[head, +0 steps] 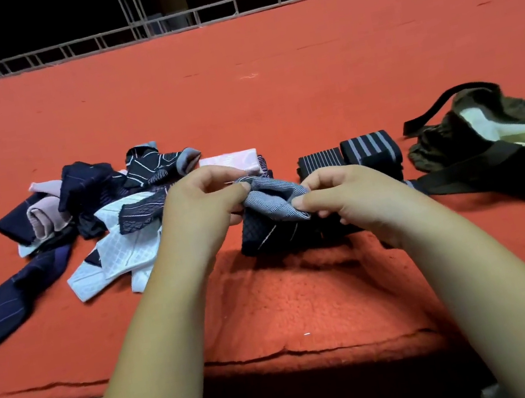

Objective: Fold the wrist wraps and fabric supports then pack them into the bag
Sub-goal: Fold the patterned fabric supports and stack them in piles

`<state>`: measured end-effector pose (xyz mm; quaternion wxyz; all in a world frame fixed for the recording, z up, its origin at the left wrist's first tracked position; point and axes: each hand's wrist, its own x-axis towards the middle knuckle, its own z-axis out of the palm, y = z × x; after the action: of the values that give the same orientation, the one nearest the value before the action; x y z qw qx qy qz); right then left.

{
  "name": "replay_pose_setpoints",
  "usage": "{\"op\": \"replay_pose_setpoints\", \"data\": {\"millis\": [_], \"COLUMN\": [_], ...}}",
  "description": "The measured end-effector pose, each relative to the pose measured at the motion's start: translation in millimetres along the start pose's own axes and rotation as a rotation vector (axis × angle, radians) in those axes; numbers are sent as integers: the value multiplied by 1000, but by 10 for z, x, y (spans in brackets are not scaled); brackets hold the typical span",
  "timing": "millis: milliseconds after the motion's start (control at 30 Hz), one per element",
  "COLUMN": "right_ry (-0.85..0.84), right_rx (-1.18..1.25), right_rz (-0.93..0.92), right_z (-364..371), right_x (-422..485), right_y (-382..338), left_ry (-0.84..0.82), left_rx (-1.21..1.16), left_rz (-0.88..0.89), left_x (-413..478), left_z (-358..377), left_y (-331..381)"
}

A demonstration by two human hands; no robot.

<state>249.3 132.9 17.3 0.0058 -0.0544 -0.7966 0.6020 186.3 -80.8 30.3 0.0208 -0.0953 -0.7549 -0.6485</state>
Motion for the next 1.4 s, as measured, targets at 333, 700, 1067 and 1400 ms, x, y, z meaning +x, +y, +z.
{"op": "replay_pose_setpoints", "data": {"millis": [333,700,1067,1400], "right_ry": [90,-89,390,233], "right_rx": [-9,-11,-475,31], "right_rz": [-43,-20,-202,-45], "right_z": [31,-20,174,131], "right_x": [59,-5,-78,-192], "right_y": [84,-17,-65,-266], "left_ry": [-188,-99,84,1], "left_rx": [-163,198,368,-112], "left_rz": [-151,35,295,52], "left_x": [16,-3,-176,-168], "left_z": [-31,-66,97,76], "left_y": [-149,-125,5,99]}}
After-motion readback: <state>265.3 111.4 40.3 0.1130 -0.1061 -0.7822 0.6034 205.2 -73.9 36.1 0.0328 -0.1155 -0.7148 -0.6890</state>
